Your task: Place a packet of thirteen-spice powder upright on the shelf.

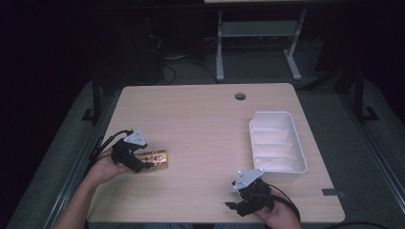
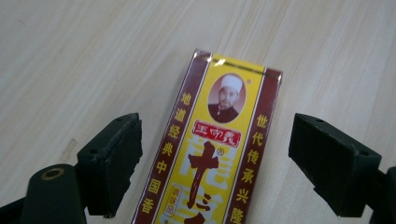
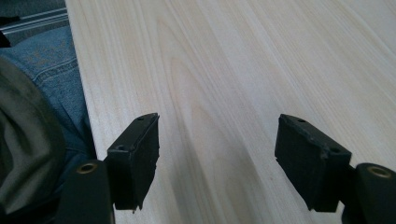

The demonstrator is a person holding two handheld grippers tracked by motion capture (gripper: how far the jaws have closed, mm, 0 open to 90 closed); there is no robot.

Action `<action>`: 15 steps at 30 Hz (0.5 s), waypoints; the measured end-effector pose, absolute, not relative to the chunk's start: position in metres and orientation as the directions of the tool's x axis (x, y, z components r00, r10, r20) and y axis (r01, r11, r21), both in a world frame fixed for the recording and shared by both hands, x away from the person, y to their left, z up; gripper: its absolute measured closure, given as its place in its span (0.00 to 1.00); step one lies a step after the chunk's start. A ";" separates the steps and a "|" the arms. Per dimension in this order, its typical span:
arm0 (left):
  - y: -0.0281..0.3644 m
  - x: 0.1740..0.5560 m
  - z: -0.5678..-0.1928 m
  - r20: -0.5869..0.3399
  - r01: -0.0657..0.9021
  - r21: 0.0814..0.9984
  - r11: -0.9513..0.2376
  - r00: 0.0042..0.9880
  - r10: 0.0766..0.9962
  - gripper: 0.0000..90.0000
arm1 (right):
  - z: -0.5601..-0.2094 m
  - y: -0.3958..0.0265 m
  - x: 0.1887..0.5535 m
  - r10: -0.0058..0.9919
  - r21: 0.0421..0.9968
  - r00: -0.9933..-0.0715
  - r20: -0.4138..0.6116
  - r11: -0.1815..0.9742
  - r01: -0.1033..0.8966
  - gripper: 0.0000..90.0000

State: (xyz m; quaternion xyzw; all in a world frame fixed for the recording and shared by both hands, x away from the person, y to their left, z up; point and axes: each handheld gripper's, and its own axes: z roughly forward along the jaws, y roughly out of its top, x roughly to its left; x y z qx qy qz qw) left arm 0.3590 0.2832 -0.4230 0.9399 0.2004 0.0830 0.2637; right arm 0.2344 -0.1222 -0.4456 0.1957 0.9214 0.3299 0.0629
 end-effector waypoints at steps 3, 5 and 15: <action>0.284 0.362 -0.429 0.048 0.344 0.500 -0.794 0.905 0.423 0.19 | -0.446 -0.123 0.234 0.400 0.636 -0.917 0.014 0.704 0.317 0.33; 0.284 0.363 -0.432 0.049 0.350 0.492 -0.797 0.903 0.427 0.19 | -0.446 -0.123 0.234 0.399 0.635 -0.917 0.013 0.705 0.316 0.33; 0.287 0.367 -0.440 0.018 0.381 0.460 -0.802 0.899 0.437 0.21 | -0.446 -0.122 0.234 0.395 0.633 -0.919 0.015 0.707 0.314 0.33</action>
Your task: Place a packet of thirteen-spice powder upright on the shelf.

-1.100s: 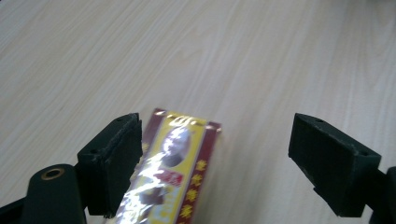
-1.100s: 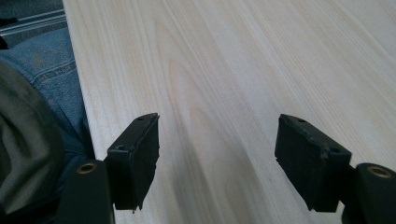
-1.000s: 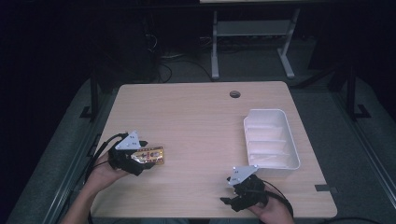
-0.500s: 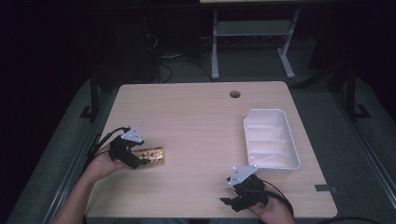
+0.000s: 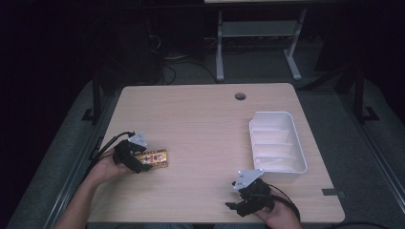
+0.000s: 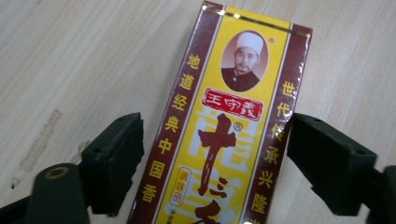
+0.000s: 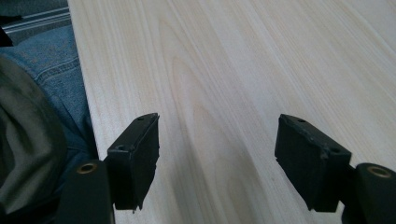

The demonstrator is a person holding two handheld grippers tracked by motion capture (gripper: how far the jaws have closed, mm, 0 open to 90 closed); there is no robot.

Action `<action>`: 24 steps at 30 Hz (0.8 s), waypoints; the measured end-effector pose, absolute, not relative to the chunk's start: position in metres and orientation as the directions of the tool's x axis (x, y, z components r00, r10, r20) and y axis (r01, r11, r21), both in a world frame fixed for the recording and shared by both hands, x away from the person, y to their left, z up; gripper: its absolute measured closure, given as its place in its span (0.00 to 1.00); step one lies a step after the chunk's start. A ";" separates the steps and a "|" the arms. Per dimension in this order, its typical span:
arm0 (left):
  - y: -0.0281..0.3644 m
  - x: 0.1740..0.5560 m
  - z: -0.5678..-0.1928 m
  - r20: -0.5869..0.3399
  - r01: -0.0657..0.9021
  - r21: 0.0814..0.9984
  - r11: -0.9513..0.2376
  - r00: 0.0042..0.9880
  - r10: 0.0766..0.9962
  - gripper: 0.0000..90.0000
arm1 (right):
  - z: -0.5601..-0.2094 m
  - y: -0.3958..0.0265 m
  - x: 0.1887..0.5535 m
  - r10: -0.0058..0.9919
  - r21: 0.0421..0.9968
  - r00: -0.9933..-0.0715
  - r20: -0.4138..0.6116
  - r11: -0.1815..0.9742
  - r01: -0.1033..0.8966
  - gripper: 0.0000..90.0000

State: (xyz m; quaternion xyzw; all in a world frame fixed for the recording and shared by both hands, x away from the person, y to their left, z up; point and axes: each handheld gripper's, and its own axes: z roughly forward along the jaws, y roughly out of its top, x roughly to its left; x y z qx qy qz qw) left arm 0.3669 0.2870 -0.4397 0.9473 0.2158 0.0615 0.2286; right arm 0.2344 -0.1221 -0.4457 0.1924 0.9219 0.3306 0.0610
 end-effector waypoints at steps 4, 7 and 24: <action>0.286 0.365 -0.444 0.027 0.382 0.441 -0.812 0.899 0.437 0.24 | -0.446 -0.122 0.234 0.393 0.634 -0.919 0.015 0.707 0.313 0.33; 0.287 0.366 -0.445 0.025 0.389 0.433 -0.813 0.897 0.442 0.26 | -0.445 -0.122 0.235 0.393 0.635 -0.919 0.013 0.707 0.312 0.33; 0.286 0.360 -0.438 0.055 0.368 0.434 -0.822 0.900 0.432 0.36 | -0.442 -0.121 0.234 0.406 0.651 -0.914 0.012 0.690 0.315 0.33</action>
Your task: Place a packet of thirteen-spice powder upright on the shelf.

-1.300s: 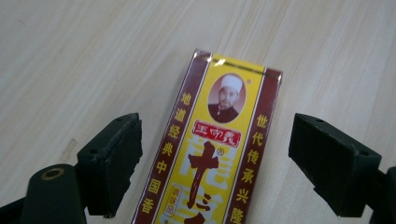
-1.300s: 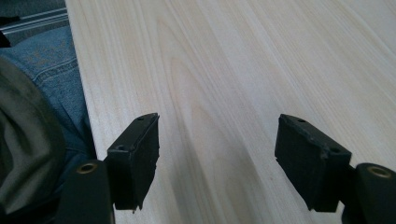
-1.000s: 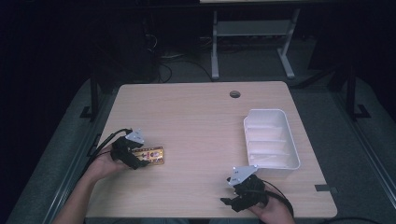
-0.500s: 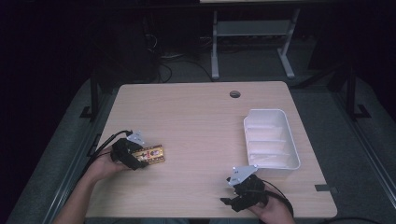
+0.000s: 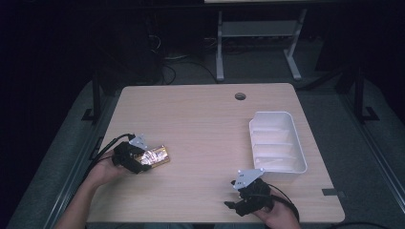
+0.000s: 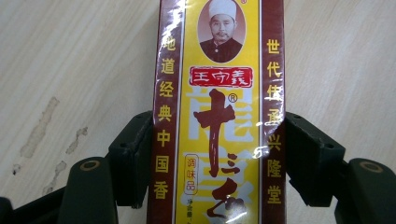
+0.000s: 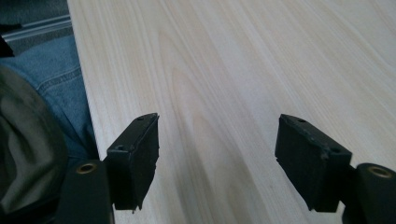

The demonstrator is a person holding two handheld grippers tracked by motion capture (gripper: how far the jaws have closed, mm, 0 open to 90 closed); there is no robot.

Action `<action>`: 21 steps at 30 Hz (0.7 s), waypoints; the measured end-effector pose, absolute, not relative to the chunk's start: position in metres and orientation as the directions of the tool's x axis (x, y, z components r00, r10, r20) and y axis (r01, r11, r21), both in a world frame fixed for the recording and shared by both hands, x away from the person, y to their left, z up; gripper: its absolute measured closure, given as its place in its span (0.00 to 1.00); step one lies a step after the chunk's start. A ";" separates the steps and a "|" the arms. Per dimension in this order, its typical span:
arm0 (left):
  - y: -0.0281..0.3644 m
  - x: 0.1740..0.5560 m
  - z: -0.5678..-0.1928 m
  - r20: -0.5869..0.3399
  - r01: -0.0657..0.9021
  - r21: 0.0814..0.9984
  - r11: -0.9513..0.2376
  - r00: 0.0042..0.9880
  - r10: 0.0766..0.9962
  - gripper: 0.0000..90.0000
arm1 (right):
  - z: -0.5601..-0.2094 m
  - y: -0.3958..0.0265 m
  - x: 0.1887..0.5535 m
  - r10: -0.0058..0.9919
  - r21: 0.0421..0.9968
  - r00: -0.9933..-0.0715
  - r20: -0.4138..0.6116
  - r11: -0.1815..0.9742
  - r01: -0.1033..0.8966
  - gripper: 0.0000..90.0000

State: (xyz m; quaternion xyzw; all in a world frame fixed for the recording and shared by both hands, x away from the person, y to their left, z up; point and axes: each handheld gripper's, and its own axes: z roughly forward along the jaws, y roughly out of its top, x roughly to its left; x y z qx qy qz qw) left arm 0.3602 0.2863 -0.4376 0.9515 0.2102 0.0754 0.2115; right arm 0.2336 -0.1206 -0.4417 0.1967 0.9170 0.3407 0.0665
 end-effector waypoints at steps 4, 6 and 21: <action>0.286 0.358 -0.432 0.059 0.365 0.460 -0.810 0.897 0.438 0.36 | -0.438 -0.120 0.234 0.414 0.665 -0.910 0.019 0.674 0.321 0.31; 0.286 0.354 -0.426 0.066 0.358 0.490 -0.795 0.894 0.443 0.36 | -0.433 -0.120 0.234 0.419 0.680 -0.908 0.012 0.662 0.315 0.31; 0.258 0.318 -0.392 0.153 0.269 0.580 -0.769 0.891 0.427 0.35 | -0.397 -0.108 0.239 0.430 0.734 -0.903 -0.010 0.617 0.285 0.29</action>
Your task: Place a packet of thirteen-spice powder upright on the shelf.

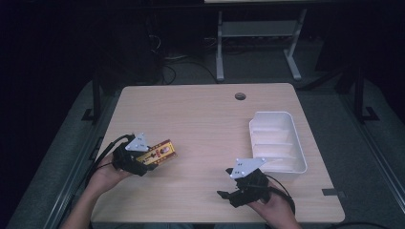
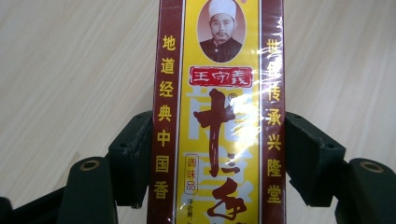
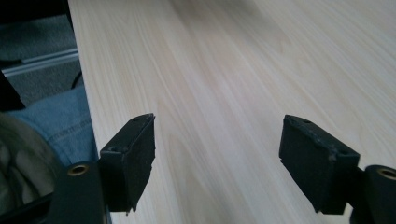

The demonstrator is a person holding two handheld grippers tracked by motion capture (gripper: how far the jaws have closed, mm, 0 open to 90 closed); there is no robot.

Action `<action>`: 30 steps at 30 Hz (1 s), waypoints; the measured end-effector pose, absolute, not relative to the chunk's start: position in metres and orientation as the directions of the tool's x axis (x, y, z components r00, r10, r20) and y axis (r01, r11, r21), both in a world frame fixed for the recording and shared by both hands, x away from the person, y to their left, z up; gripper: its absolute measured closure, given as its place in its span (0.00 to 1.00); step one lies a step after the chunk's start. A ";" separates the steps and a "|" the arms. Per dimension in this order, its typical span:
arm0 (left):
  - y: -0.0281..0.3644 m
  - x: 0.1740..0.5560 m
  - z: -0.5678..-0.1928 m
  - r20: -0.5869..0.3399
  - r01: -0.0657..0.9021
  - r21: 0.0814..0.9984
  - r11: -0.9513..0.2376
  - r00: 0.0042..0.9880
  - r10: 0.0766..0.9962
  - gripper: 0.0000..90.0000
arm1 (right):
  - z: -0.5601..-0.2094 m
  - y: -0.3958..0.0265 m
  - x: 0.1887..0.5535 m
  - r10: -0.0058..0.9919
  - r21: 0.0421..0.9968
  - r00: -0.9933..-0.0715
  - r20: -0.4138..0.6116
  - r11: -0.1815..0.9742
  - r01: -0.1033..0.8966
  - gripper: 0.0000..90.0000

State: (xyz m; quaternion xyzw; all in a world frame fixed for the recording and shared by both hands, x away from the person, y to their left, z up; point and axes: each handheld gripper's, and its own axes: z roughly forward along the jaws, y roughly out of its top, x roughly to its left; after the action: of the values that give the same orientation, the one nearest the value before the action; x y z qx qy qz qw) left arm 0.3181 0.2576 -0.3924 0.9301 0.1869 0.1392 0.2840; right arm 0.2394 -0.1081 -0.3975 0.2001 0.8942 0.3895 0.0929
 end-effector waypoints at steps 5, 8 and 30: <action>0.243 0.305 -0.384 0.173 0.234 0.609 -0.757 0.893 0.415 0.35 | -0.392 -0.105 0.245 0.438 0.754 -0.899 0.025 0.582 0.305 0.27; 0.225 0.291 -0.380 0.191 0.211 0.624 -0.752 0.893 0.408 0.35 | -0.388 -0.102 0.246 0.447 0.765 -0.895 0.013 0.572 0.297 0.27; 0.170 0.252 -0.401 0.174 0.199 0.719 -0.666 0.876 0.449 0.35 | -0.396 -0.099 0.244 0.489 0.801 -0.870 0.061 0.496 0.335 0.20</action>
State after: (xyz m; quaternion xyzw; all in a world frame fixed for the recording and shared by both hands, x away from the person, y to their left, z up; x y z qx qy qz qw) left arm 0.2523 0.1704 -0.4011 0.8965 0.1807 0.1709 0.3667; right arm 0.2443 -0.0993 -0.3957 0.2395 0.8606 0.4409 0.0872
